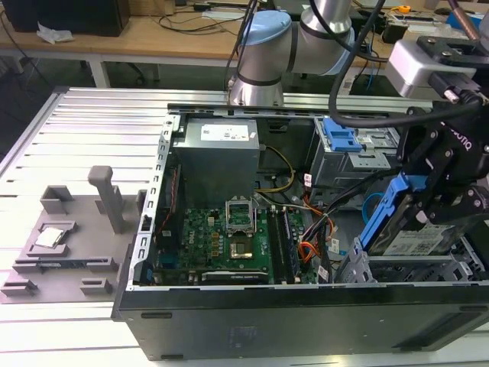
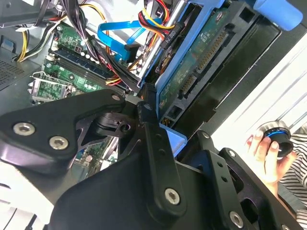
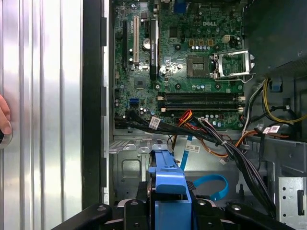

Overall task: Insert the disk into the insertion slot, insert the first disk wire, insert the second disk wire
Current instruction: 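Insert the disk into the insertion slot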

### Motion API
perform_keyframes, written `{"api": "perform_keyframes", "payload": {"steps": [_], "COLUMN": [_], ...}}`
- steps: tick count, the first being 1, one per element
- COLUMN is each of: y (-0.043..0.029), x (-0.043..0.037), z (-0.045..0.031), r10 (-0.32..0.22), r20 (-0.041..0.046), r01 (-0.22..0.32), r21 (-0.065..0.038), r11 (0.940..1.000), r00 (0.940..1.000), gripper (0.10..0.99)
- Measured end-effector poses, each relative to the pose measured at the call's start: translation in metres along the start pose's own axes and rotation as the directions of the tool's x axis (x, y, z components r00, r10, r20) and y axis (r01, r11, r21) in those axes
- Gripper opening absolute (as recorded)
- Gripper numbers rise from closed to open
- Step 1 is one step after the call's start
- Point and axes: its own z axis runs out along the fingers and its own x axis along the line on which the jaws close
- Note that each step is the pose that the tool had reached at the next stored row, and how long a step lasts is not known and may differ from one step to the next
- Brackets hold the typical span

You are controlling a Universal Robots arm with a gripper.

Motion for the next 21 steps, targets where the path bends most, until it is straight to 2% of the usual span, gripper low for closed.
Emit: {"api": "perform_keyframes", "payload": {"steps": [8,15,16,18,20,21], "y": [-0.0002,-0.0002,-0.0002,-0.0002,-0.0002,-0.0002], "x": [0.0000,0.0000,0.0000,0.0000,0.0000,0.0000], "z": [0.0048,0.0053,0.0053,0.0055,0.0056,0.0056], "r10": [0.000,0.000,0.000,0.000,0.000,0.000], "r20": [0.0000,-0.0001,-0.0002,-0.0001,-0.0001,0.0000], "r01": [0.000,0.000,0.000,0.000,0.000,0.000], "r21": [0.000,0.000,0.000,0.000,0.000,0.000], "r11": [1.0000,1.0000,1.0000,1.0000,1.0000,1.0000], "r00": [1.0000,1.0000,1.0000,1.0000,1.0000,1.0000], "gripper": [0.369,0.376,0.443,0.443,0.427,0.361]}}
